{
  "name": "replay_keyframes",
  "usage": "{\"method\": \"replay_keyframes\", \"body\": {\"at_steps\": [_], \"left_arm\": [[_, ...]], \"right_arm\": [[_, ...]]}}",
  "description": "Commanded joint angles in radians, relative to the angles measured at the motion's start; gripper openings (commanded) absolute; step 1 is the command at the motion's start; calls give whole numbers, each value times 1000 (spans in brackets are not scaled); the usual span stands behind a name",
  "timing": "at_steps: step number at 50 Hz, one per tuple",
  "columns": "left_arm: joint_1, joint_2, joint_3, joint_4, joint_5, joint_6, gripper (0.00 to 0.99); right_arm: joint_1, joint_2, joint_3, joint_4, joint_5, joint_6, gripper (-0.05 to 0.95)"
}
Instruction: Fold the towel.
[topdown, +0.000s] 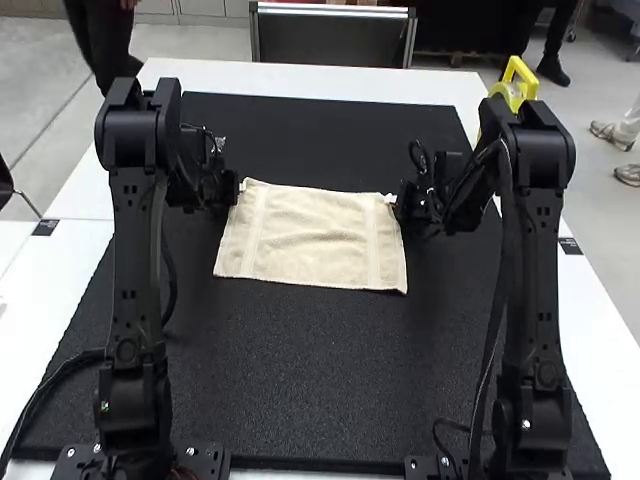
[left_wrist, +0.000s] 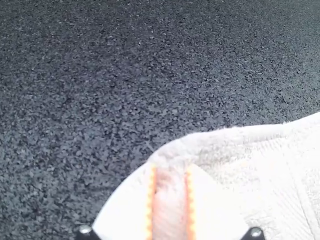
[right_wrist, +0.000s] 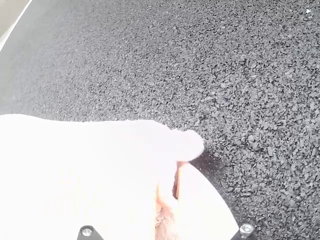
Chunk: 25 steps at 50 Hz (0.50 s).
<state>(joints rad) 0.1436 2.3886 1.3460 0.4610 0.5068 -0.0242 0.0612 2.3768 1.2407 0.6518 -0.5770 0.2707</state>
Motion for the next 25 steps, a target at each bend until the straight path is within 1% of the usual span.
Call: {"method": "replay_keyframes", "body": {"at_steps": [1,2,4,6,7,10,25], "left_arm": [[-18,38,7,-8,44,-10,179],[-18,40,8,-8,44,-10,179],[-18,38,7,-8,45,-10,162],[-18,38,7,-8,45,-10,103],[-18,40,7,-8,45,-10,69],[-18,41,7,-8,45,-10,28],[-12,40,4,-12,53,-11,28]], "right_arm": [[0,38,11,-9,-32,16,136],[0,38,9,-9,-32,15,134],[0,38,8,-7,-32,12,70],[-1,39,6,-3,-32,7,-7],[-1,39,5,2,-32,5,-18],[-3,39,5,5,-32,4,-18],[-8,33,-3,43,-32,10,-20]]}}
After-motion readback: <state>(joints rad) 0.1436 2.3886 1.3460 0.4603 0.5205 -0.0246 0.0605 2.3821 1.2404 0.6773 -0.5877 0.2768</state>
